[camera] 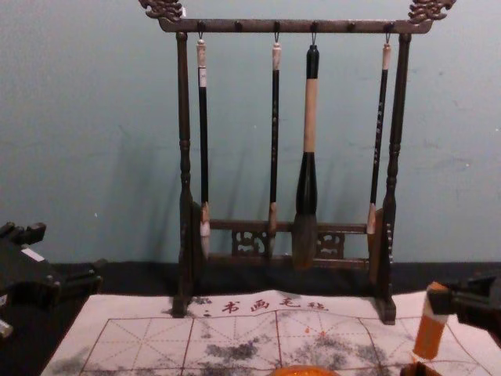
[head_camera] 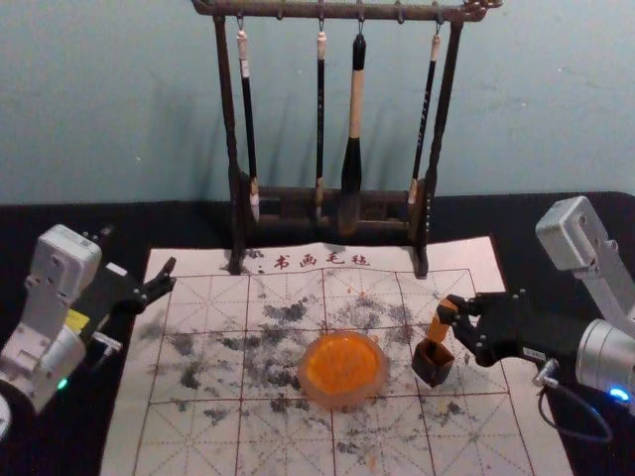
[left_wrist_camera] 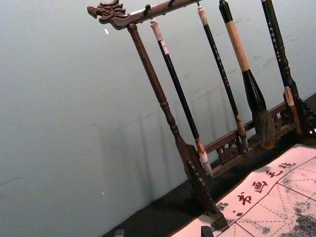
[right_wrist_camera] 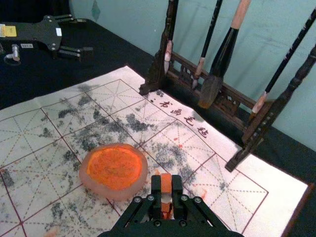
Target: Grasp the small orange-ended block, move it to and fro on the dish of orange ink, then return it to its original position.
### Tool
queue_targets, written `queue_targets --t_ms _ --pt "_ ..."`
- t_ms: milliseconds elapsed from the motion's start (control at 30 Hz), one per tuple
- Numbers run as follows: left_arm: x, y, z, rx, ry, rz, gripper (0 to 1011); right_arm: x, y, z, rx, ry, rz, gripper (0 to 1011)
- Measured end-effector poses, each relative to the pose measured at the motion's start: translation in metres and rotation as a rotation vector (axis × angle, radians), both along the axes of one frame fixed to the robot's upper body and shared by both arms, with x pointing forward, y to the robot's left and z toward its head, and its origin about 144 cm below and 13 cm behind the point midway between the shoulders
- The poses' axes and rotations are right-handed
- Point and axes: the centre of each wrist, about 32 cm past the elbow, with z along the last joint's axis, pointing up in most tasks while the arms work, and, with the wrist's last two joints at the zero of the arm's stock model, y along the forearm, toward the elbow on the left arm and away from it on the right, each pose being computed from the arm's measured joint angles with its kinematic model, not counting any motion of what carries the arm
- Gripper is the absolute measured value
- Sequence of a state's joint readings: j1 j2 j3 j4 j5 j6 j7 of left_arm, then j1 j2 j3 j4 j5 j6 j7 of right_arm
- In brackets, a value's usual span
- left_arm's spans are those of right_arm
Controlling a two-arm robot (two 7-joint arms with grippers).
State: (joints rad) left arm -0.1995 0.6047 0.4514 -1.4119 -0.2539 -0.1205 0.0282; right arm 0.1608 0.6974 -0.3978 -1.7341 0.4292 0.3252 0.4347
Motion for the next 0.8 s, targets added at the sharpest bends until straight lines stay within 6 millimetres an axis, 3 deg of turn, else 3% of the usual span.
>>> queue_targets --t_ms 800 --pt "0.0 0.0 0.0 0.0 0.0 0.0 1001 -0.0075 0.0 -0.0085 -0.015 0.045 -0.005 71"
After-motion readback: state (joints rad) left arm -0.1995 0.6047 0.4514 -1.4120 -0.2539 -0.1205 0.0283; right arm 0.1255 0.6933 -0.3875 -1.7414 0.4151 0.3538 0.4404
